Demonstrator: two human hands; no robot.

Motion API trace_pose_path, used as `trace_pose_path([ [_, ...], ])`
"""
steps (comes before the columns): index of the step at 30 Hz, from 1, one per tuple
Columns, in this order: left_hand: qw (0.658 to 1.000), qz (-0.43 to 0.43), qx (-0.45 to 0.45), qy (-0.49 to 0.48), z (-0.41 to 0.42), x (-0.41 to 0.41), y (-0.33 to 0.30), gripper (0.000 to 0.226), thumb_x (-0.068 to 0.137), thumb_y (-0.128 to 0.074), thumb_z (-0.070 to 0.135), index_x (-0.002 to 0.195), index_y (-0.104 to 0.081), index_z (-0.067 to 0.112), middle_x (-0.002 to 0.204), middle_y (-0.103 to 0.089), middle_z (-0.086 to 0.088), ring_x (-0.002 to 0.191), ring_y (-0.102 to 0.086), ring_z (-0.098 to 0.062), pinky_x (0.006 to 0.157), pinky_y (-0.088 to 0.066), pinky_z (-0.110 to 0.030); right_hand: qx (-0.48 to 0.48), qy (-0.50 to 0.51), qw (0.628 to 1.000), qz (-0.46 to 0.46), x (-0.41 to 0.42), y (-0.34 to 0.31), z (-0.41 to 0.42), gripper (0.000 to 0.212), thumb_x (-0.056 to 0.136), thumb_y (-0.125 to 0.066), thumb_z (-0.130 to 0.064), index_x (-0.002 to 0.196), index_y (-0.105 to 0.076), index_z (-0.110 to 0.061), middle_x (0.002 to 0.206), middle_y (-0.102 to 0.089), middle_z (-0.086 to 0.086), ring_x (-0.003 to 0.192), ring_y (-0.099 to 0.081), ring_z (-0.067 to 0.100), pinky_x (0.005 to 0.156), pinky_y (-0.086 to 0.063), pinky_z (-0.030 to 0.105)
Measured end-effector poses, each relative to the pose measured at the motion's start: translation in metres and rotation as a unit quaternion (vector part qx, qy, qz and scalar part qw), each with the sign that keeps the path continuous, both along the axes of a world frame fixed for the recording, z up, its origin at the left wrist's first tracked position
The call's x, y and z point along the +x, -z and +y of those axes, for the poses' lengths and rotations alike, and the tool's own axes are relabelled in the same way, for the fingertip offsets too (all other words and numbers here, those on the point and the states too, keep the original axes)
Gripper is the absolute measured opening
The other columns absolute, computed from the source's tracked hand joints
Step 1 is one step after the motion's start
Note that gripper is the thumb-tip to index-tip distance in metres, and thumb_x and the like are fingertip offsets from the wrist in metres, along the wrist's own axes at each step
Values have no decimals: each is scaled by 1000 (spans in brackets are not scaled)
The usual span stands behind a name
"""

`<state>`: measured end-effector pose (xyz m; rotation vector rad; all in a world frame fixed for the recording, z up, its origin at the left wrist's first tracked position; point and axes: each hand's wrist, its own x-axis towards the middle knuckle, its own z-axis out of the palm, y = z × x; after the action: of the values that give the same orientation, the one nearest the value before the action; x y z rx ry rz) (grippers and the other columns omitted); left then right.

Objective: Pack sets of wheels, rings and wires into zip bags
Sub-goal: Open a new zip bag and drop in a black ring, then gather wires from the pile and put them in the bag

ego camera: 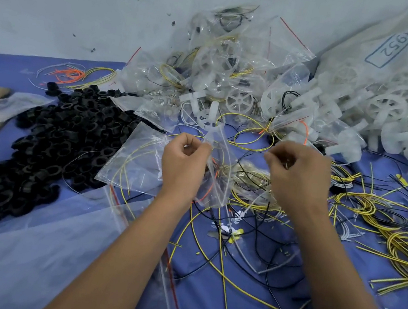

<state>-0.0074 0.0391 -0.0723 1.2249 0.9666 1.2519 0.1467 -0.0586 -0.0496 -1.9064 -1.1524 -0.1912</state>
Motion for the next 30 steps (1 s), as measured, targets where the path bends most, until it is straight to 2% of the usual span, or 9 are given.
trace_pose_path([
  [3,1000,23,13,4,-2,0,0,18,79,-64,19,67,-50,18,61,-49,-6,57,-39,-20,59,-35,-36,-40,-14,999,2,3,4,1,5,88,-75,-16,85,-74,-19,71,-64,-11,61,-52,6,66,-44,27],
  [7,997,67,41,-16,-2,1,2,15,78,-65,15,70,-53,14,61,-52,-1,57,-44,-17,61,-40,-35,-181,-55,982,-26,1,10,4,29,93,-72,-31,119,-74,-19,105,-70,1,99,-63,23,90,-51,36],
  [8,995,78,51,-31,-2,0,2,16,80,-66,13,71,-53,14,62,-53,0,57,-45,-16,61,-41,-33,-213,-60,974,-38,0,9,5,31,93,-71,-36,121,-73,-22,111,-68,2,109,-62,25,92,-51,38],
  [10,990,98,68,-76,-3,-1,2,17,80,-68,9,72,-53,15,64,-55,2,57,-46,-12,60,-42,-29,-238,-57,968,-55,-1,9,5,28,92,-72,-40,116,-73,-26,111,-61,1,107,-60,27,85,-51,37],
  [14,978,110,85,-158,-2,-7,1,17,75,-66,3,80,-55,15,67,-54,9,56,-48,-2,57,-38,-13,-168,-35,982,-82,-4,10,4,6,90,-74,-30,88,-79,-26,90,-64,-2,94,-57,26,73,-43,34],
  [17,971,121,97,-180,0,-9,0,25,71,-58,-7,87,-56,11,78,-56,7,65,-48,-6,64,-41,-23,-74,-3,991,-108,0,11,4,7,87,-74,-18,83,-80,-21,79,-71,0,86,-63,28,73,-49,38],
  [23,944,205,182,-184,-3,-10,0,37,64,-51,-13,86,-59,15,94,-56,4,87,-51,-20,76,-41,-33,140,11,988,57,3,11,4,7,88,-72,-13,84,-77,-16,72,-70,-11,67,-62,4,68,-50,23],
  [26,923,252,238,-167,-5,-8,0,42,61,-48,-14,80,-58,22,97,-51,4,94,-49,-23,77,-32,-28,171,7,978,117,4,10,4,12,90,-69,-13,82,-70,-21,72,-69,-16,65,-62,-1,66,-49,18],
  [30,892,284,322,-141,-9,-4,1,45,55,-47,-16,79,-63,19,98,-53,-1,96,-42,-21,80,-26,-17,158,-14,976,152,5,11,5,11,92,-66,-11,85,-65,-18,74,-69,-5,62,-59,3,63,-44,20],
])
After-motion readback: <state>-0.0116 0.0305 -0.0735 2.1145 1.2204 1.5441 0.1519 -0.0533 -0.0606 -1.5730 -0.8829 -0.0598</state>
